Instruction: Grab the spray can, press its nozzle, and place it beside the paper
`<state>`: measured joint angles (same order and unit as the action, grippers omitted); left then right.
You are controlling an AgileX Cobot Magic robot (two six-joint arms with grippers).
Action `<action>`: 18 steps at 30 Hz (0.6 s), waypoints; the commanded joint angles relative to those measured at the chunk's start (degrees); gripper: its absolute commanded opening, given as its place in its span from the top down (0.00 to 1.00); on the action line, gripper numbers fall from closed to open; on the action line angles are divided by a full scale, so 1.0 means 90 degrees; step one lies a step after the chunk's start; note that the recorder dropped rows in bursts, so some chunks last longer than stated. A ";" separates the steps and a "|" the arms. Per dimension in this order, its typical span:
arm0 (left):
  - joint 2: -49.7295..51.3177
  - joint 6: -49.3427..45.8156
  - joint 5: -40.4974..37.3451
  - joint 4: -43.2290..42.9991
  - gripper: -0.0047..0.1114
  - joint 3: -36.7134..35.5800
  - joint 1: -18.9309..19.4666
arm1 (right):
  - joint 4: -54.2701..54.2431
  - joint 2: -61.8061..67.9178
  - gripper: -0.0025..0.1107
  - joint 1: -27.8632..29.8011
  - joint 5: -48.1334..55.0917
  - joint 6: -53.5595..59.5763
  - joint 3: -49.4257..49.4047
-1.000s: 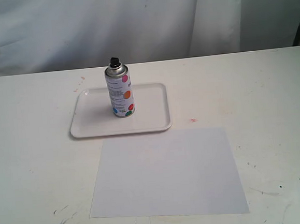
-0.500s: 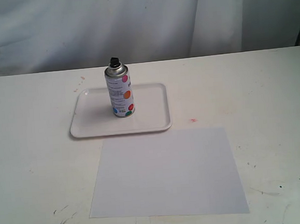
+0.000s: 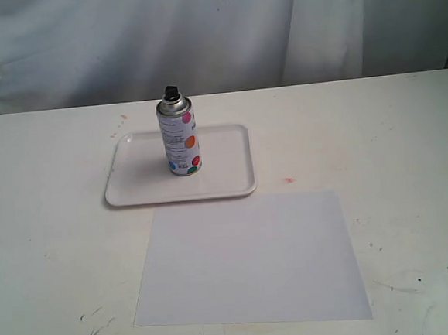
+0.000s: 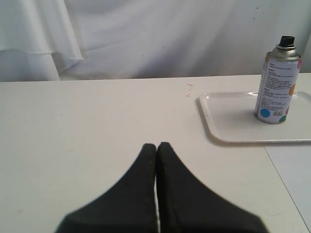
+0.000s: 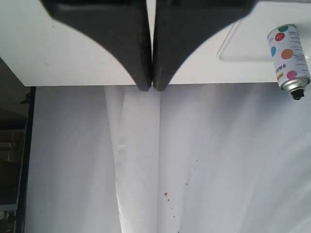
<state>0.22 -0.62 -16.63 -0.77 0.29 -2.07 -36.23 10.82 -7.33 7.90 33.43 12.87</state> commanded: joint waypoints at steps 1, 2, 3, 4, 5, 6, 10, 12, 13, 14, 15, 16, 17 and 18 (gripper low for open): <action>-0.0025 0.0069 0.0038 -0.0026 0.96 -0.0033 0.0010 | 0.0197 -0.0069 0.98 0.0053 0.0032 -0.0011 -0.0126; -0.0025 0.0069 0.0038 -0.0026 0.96 -0.0033 0.0010 | 0.0827 -0.0153 0.98 0.0067 0.0150 -0.0545 -0.0227; -0.0025 0.0069 0.0038 -0.0026 0.96 -0.0033 0.0010 | 0.2047 -0.0253 0.98 0.0094 0.0345 -0.1852 -0.0376; -0.0025 0.0069 0.0038 -0.0026 0.96 -0.0033 0.0010 | 0.3182 -0.0334 0.98 0.0106 0.0395 -0.3051 -0.0555; -0.0025 0.0069 0.0038 -0.0026 0.96 -0.0033 0.0010 | 0.3688 -0.0397 0.98 0.0106 0.0395 -0.3635 -0.0669; -0.0025 0.0069 0.0038 -0.0026 0.96 -0.0033 0.0010 | 0.3951 -0.0509 0.98 0.0106 0.0395 -0.3847 -0.0810; -0.0025 0.0069 0.0038 -0.0026 0.96 -0.0033 0.0010 | 0.3952 -0.0850 0.98 0.0106 0.0334 -0.3715 -0.1339; -0.0025 0.0069 0.0038 -0.0026 0.96 -0.0033 0.0010 | 0.3976 -0.0939 0.98 0.0106 0.0334 -0.3715 -0.1429; -0.0025 0.0069 0.0038 -0.0026 0.96 -0.0033 0.0010 | 0.3978 -0.0951 0.98 0.0106 0.0334 -0.3715 -0.1429; -0.0025 0.0069 0.0038 -0.0026 0.96 -0.0033 0.0010 | 0.3978 -0.0957 0.98 0.0106 0.0334 -0.3715 -0.1429; -0.0025 0.0069 0.0038 -0.0026 0.96 -0.0033 0.0010 | 0.3978 -0.0957 0.98 0.0106 0.0353 -0.3715 -0.1429; -0.0025 0.0069 0.0038 -0.0026 0.96 -0.0033 0.0010 | 0.3978 -0.0957 0.98 0.0106 0.0501 -0.3715 -0.1429; -0.0025 0.0069 0.0038 -0.0026 0.96 -0.0033 0.0010 | 0.3978 -0.0957 0.98 0.0106 0.0662 -0.3715 -0.1429; -0.0025 0.0069 0.0038 -0.0026 0.96 -0.0033 0.0010 | 0.4026 -0.0957 0.98 0.0106 0.0735 -0.3715 -0.1429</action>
<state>0.22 -0.62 -16.63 -0.77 0.29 -2.07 -1.22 2.67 -6.70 12.52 0.00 0.22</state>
